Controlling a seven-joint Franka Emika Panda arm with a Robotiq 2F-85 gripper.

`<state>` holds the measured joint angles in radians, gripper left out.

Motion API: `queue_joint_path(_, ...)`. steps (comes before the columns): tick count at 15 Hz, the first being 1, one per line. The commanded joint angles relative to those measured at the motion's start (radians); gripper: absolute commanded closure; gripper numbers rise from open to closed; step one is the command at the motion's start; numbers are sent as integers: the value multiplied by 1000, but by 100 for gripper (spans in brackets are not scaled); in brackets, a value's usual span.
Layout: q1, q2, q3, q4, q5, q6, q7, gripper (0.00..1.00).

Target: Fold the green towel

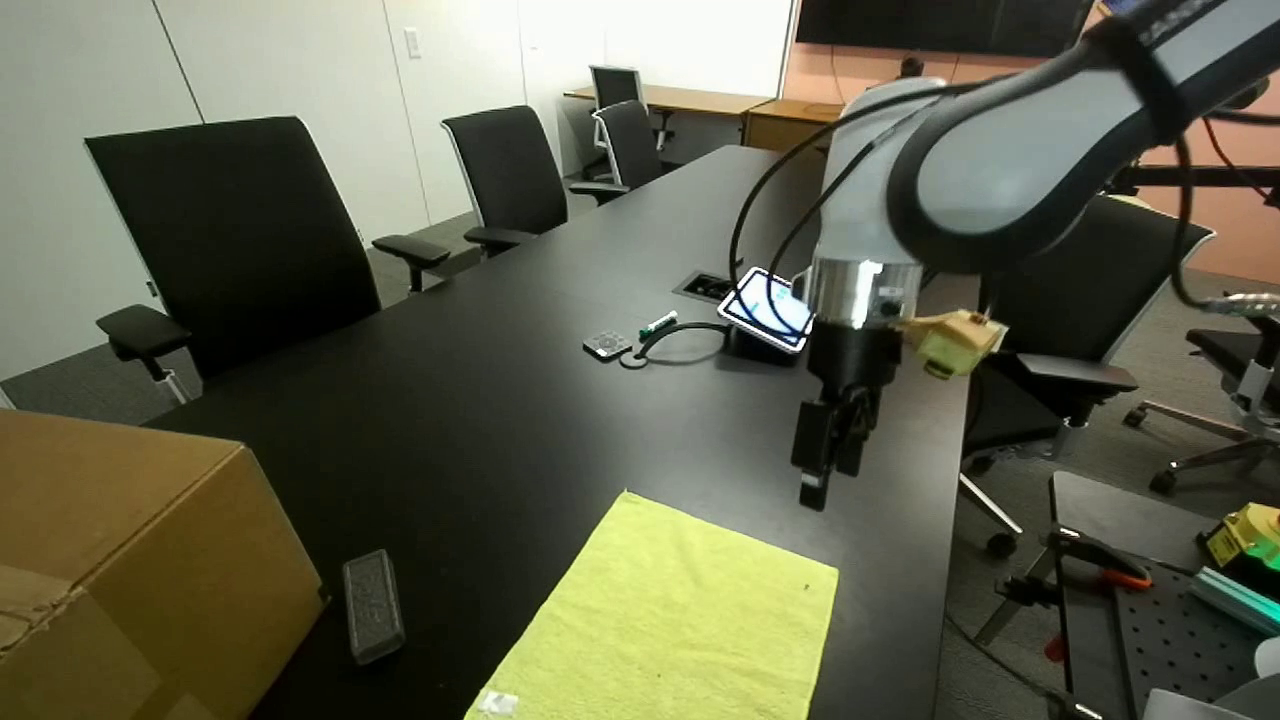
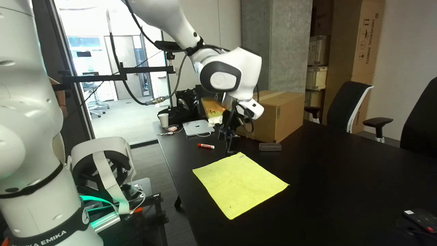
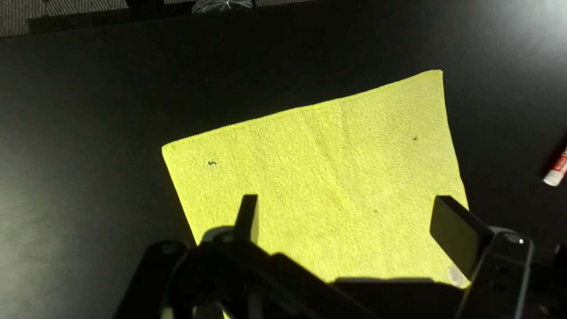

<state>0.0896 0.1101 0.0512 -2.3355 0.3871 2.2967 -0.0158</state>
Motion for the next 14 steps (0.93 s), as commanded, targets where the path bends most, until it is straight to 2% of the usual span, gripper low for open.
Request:
queue_joint_path(1, -8, 126, 32, 21, 61, 100, -7, 0)
queue_joint_path(8, -39, 267, 72, -4, 105, 233, -19, 0)
queue_joint_path(14, -62, 356, 82, -27, 82, 312, -13, 0)
